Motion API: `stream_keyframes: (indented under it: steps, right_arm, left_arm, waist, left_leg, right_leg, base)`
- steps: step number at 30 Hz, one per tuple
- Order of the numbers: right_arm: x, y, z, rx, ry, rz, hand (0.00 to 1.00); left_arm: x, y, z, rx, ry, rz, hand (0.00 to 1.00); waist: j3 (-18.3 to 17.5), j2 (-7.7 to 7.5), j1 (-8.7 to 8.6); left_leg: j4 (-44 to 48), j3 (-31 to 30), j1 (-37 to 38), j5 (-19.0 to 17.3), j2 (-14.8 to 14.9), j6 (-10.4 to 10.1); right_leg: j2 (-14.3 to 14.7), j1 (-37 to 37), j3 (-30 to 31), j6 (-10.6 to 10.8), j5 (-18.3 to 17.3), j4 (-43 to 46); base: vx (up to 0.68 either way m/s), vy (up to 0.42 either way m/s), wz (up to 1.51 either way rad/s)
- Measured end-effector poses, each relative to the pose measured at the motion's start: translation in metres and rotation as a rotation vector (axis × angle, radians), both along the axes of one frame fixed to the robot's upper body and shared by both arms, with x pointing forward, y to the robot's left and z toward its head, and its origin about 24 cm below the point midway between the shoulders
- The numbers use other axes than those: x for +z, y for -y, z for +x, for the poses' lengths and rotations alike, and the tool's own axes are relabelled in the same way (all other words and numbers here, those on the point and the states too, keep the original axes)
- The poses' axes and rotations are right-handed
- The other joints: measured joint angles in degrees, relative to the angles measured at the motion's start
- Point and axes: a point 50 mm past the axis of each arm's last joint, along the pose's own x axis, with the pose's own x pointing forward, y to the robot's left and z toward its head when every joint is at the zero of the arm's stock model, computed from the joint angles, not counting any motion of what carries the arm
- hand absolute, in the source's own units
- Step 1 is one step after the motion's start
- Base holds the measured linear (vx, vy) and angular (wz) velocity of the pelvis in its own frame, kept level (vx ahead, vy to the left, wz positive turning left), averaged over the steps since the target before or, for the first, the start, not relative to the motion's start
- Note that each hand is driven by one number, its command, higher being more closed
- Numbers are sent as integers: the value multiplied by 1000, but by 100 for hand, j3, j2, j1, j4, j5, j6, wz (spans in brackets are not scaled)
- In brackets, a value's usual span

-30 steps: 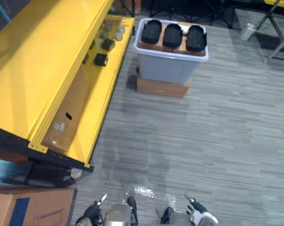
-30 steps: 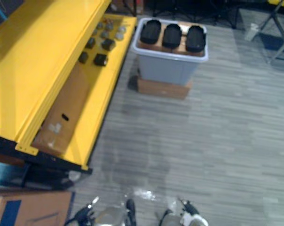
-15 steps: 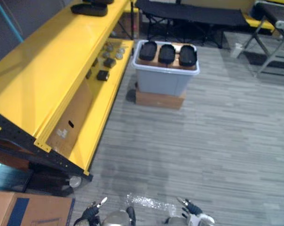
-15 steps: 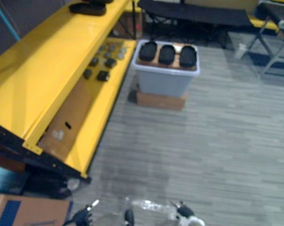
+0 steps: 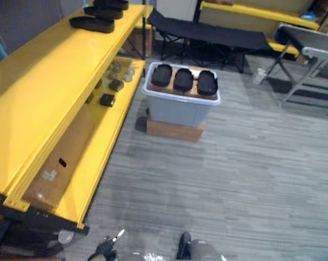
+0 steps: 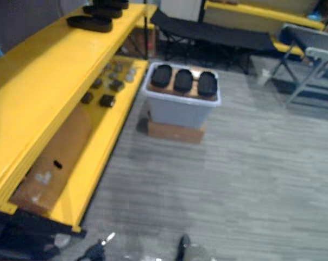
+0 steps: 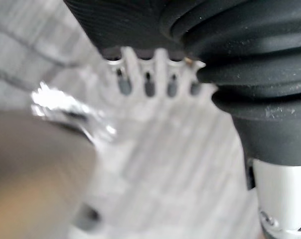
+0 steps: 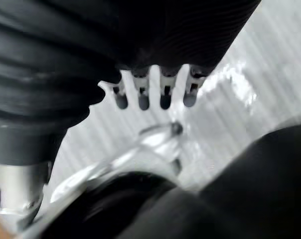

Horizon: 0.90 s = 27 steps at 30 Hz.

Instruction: Walk over and take plastic housings, then place them on the shelf

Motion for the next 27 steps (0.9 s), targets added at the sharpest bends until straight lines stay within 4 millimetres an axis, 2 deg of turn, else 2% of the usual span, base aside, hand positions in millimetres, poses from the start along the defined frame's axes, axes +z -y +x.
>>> stream_keyframes:
  steps: [1,3,4,6,7,8,9,10,11,12,13,14,15,16,17,18,20,21,22,23,24,25,26,27]
  right_arm:
    - [1,5,7,24,11,-36,0]
    - [5,8,37,69,100,-83,0]
    - [10,14,54,157,143,-127,0]
    - [20,22,88,237,217,-205,0]
    - [28,21,109,286,277,-236,0]
    - [32,17,121,312,310,-243,0]
    - [38,15,134,337,355,-252,0]
    - [41,4,144,340,394,-233,0]
    - [40,-8,146,314,406,-193,0]
    - [37,-14,143,302,399,-175,0]
    - [37,-19,146,286,398,-153,0]
    - [34,-21,144,289,378,-143,0]
    - [30,-22,139,291,346,-131,0]
    - [21,-22,123,294,274,-116,0]
    - [14,-23,105,295,213,-101,0]
    - [12,-24,100,300,197,-97,0]
    - [14,-17,100,261,221,-118,0]
    - [15,-15,101,247,232,-125,0]
    - [16,-14,103,226,251,-128,0]
    - [16,-15,103,205,255,-121,0]
    - [15,-16,100,193,255,-112,0]
    - [15,-18,98,193,256,-104,0]
    - [16,-17,99,190,263,-107,0]
    - [15,-15,96,180,249,-104,0]
  left_arm:
    - [0,0,-1,19,-7,-6,0]
    - [-2,-2,-8,91,-15,-28,0]
    - [-1,-3,-7,114,-3,-28,0]
    - [-2,-10,-17,135,-9,-15,0]
    - [-5,-11,-31,122,-46,-4,0]
    - [-7,-11,-40,125,-66,-5,0]
    - [-10,-10,-56,132,-109,-13,0]
    - [-14,-9,-76,115,-173,-11,0]
    - [-14,-16,-86,113,-195,8,0]
    - [-13,-22,-87,100,-201,26,0]
    - [-12,-29,-83,33,-206,66,0]
    - [-11,-30,-75,-8,-191,85,0]
    - [-10,-29,-66,-38,-163,98,0]
    - [-7,-31,-53,-65,-121,117,0]
    - [-3,-34,-38,-65,-56,137,0]
    - [1,-35,-28,-60,-13,144,0]
    - [13,-31,10,-90,117,162,0]
    - [18,-28,23,-94,156,160,0]
    - [22,-23,38,-94,195,151,0]
    - [24,-19,44,-75,214,131,0]
    - [24,-14,45,-65,220,117,0]
    - [23,-12,44,-54,212,108,0]
    - [19,-4,41,-24,184,68,0]
    - [13,9,32,-14,144,31,0]
  waist:
    - [44,13,6]
    - [48,-9,131]
    - [59,-28,210]
    - [81,-48,395]
    - [85,-44,471]
    - [84,-42,514]
    - [82,-43,555]
    - [25,-178,690]
    - [-94,-413,798]
    - [-131,-558,808]
    - [-143,-729,806]
    - [-110,-709,780]
    - [-43,-680,739]
    - [42,-580,719]
    - [42,-562,687]
    - [40,-558,656]
    - [-1,-425,532]
    - [17,-390,469]
    - [31,-368,424]
    - [28,-373,424]
    - [-14,-443,422]
    - [-36,-478,418]
    - [-70,-377,414]
    - [-207,-236,423]
  left_leg:
    - [160,-1,-204,-15,29,12]
    - [-246,-9,-509,-17,-166,20]
    - [-790,-8,-710,1,-392,42]
    - [-1917,-10,-1007,339,-673,75]
    - [-2511,-18,-1060,649,-742,77]
    - [-2748,-14,-1072,780,-735,77]
    - [-2939,-32,-1060,967,-719,147]
    - [-2646,-95,-1036,1295,-756,401]
    - [-2288,-100,-1113,1042,-939,632]
    - [-2225,-65,-1115,876,-1019,643]
    - [-2082,-34,-1067,603,-1137,697]
    - [-2019,-29,-937,428,-1165,715]
    - [-2007,-60,-661,280,-1199,744]
    - [-2094,-87,-220,173,-1214,790]
    - [-2277,-124,143,126,-1211,773]
    - [-2390,-154,266,127,-1198,771]
    - [-2668,-224,444,74,-1013,668]
    - [-2702,-255,501,32,-943,595]
    - [-2716,-277,616,-66,-840,446]
    - [-2696,-276,728,-175,-780,341]
    - [-2647,-292,869,-378,-762,192]
    - [-2637,-316,992,-487,-746,109]
    - [-2669,-338,1242,-588,-591,-2]
    - [-2567,-435,1258,-517,-462,1]
  right_leg:
    - [23,240,13,-59,-49,-111]
    - [-54,637,163,-29,-121,-423]
    - [-162,850,254,-1,-196,-545]
    - [-341,1063,424,126,-494,-494]
    - [-368,1164,539,257,-701,-388]
    - [-372,1214,606,335,-833,-289]
    - [-366,1303,708,436,-1038,-158]
    - [-424,1409,916,499,-1270,-66]
    - [-597,1489,960,430,-1469,-40]
    - [-698,1470,958,458,-1487,153]
    - [-944,1052,988,657,-1385,1192]
    - [-1102,665,1017,892,-1108,2174]
    - [-1204,406,1012,939,-1079,2991]
    - [-1227,292,893,762,-1194,3402]
    - [-1154,156,696,596,-1306,3215]
    - [-1075,56,605,543,-1335,2961]
    - [-754,-473,349,525,-1284,1712]
    - [-704,-651,250,533,-1121,1161]
    - [-657,-790,255,490,-697,395]
    - [-638,-832,272,444,-337,-55]
    - [-656,-848,276,348,270,-365]
    - [-683,-836,284,302,685,-261]
    - [-620,-855,257,223,713,198]
    - [-526,-906,215,191,290,446]
  base:
    - [426,-155,-20]
    - [354,-102,-30]
    - [452,2,-34]
    - [442,81,-45]
    - [286,115,-53]
    - [388,182,-54]
    - [473,247,-60]
    - [617,328,-57]
    - [562,266,-37]
    - [571,222,-4]
    - [547,211,9]
    - [532,225,12]
    - [527,198,16]
    - [635,104,29]
    - [624,53,33]
    - [481,-5,34]
    - [353,-50,19]
    - [457,-102,6]
    - [394,-115,0]
    - [406,-178,-1]
    - [425,-248,0]
    - [427,-282,3]
    - [532,-326,7]
    - [354,-204,3]
